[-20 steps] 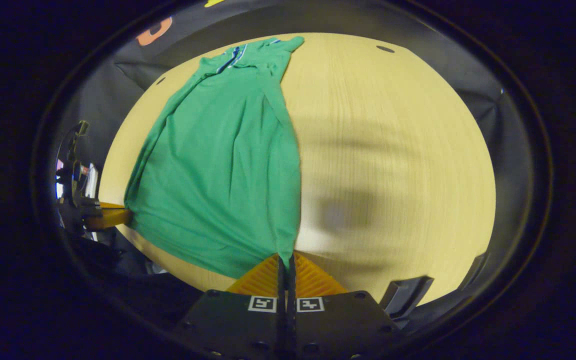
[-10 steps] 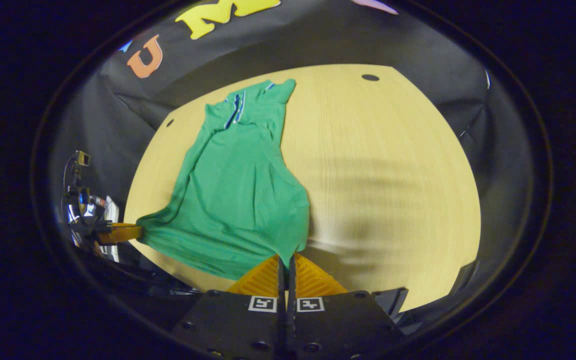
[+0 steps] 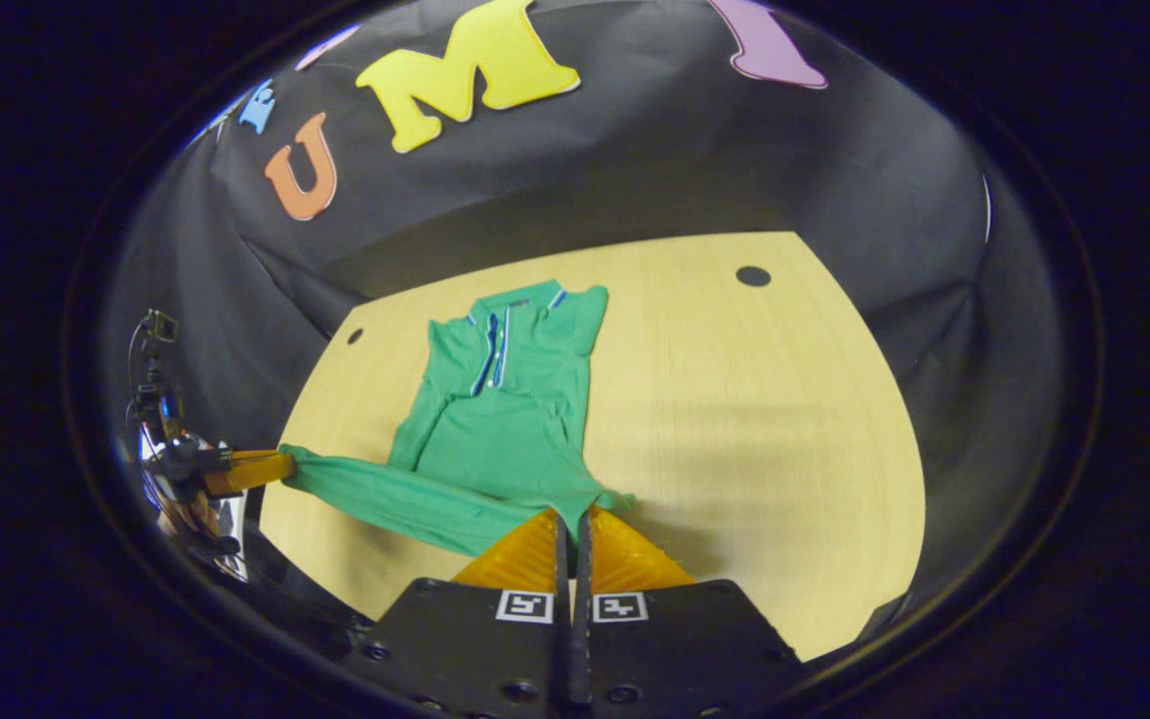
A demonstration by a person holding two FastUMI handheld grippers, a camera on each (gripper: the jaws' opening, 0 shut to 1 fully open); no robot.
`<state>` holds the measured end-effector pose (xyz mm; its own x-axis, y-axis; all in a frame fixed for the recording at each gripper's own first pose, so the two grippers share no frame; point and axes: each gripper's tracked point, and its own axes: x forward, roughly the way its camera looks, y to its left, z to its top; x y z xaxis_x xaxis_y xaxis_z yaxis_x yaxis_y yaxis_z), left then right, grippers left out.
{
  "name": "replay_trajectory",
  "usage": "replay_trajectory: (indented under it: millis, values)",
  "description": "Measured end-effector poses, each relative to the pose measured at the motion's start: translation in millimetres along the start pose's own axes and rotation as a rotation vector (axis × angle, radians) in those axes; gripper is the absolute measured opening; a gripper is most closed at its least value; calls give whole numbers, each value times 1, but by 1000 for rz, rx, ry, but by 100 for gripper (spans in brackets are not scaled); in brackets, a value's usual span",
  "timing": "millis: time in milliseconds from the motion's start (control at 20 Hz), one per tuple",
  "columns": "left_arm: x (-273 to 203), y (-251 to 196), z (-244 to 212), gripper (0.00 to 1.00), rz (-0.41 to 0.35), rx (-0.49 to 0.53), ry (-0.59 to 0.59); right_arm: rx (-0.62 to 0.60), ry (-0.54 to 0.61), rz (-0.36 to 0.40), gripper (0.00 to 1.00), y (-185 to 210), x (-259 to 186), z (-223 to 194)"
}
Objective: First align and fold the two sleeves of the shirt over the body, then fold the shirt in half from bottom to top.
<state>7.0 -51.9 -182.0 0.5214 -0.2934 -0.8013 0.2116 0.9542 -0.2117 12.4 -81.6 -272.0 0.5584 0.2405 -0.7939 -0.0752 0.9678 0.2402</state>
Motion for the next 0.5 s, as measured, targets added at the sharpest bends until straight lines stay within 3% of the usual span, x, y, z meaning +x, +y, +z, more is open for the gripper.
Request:
replay_trajectory:
  millis: [300, 500]
  values:
    - [26, 10, 62, 6, 13, -6, -70, -20, -95, -8, 2, 2, 24, 80]
    - [51, 25, 108, 6, 48, 0, -110, -104, -161, -21, 2, 14, 46, 136]
